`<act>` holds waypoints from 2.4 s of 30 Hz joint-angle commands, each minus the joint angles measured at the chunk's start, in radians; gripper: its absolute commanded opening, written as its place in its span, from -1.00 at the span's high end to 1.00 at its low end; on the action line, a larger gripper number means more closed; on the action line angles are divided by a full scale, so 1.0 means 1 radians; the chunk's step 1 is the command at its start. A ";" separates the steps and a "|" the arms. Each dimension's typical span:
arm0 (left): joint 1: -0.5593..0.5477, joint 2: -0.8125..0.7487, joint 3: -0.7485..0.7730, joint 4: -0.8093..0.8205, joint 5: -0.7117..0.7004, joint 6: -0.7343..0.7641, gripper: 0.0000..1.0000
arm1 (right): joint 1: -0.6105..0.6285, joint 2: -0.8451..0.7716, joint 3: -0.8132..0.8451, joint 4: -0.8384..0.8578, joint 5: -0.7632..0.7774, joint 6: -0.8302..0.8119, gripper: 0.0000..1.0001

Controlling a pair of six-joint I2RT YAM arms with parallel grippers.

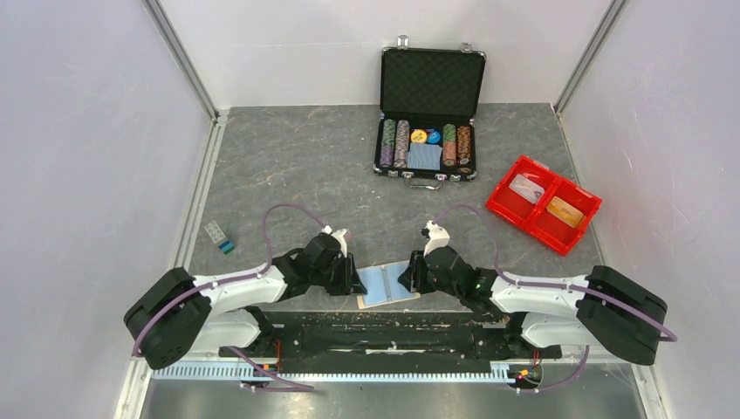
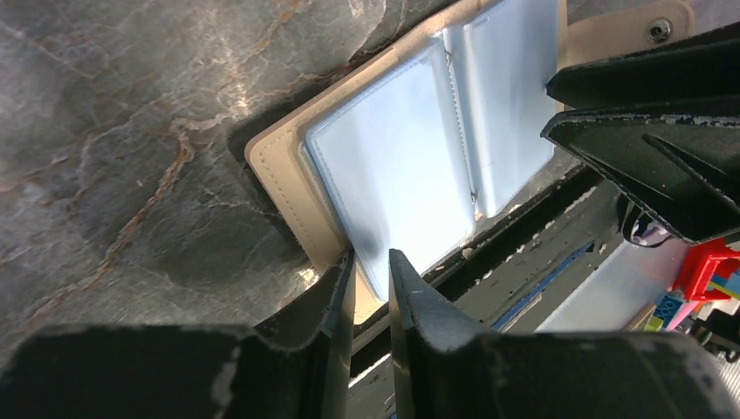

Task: Take the credit cards out of the card holder
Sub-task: Remove the credit card from the card holder.

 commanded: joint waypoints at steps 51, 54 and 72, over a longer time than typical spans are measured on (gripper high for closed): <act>-0.004 0.005 -0.023 0.106 0.077 -0.072 0.43 | -0.002 -0.013 -0.019 0.255 -0.242 -0.006 0.40; -0.004 -0.049 -0.005 0.046 0.038 -0.064 0.23 | -0.002 0.009 -0.020 0.278 -0.268 -0.005 0.37; -0.004 -0.307 0.044 -0.141 -0.100 -0.080 0.04 | 0.005 0.066 0.039 0.238 -0.325 -0.067 -0.05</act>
